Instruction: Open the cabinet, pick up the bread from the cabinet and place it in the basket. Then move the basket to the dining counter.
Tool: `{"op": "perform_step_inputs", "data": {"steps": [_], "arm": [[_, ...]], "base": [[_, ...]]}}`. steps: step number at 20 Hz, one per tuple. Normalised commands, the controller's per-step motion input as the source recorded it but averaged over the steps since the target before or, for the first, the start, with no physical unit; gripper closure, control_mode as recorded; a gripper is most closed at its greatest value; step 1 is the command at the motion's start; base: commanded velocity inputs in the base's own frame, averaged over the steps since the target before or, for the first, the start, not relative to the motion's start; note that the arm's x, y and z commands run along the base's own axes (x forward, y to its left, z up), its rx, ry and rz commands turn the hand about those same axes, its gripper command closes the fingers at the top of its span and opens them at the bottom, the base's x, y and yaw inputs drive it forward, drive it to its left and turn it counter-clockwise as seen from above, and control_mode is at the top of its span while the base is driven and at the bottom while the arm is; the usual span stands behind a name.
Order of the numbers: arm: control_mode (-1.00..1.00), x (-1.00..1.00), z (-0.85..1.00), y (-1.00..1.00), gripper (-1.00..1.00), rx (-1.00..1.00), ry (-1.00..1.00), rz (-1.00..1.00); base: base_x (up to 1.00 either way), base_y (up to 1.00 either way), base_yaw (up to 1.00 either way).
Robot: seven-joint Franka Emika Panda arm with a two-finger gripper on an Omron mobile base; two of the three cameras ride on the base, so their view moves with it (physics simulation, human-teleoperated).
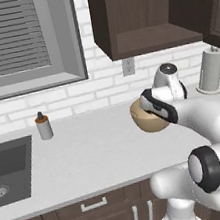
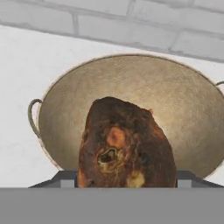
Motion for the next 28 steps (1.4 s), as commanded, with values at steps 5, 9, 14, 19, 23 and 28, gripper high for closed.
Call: {"op": "perform_step_inputs", "data": {"steps": [5,9,14,19,23,28], "arm": [[-1.00,0.22,-0.37,0.00,1.00,0.00,0.17,0.00],[-1.00,0.12,-0.46,-0.12,1.00,0.00,0.09,0.00],[-1.00,0.01,-0.51,-0.10,-1.00,0.00,0.01,0.00],[-1.00,0.00,-0.12,-0.06,-1.00,0.00,-0.02,0.00],[-1.00,0.00,0.00,0.00,-1.00,0.00,0.00,0.00],[-1.00,0.00,0.35,0.00,-1.00,0.00,0.03,0.00]], "base": [[0.00,0.00,0.00],[0.00,0.00,0.00],[0.00,0.00,0.00],[0.00,0.00,0.00],[0.00,0.00,0.00],[0.00,0.00,0.00]]}}
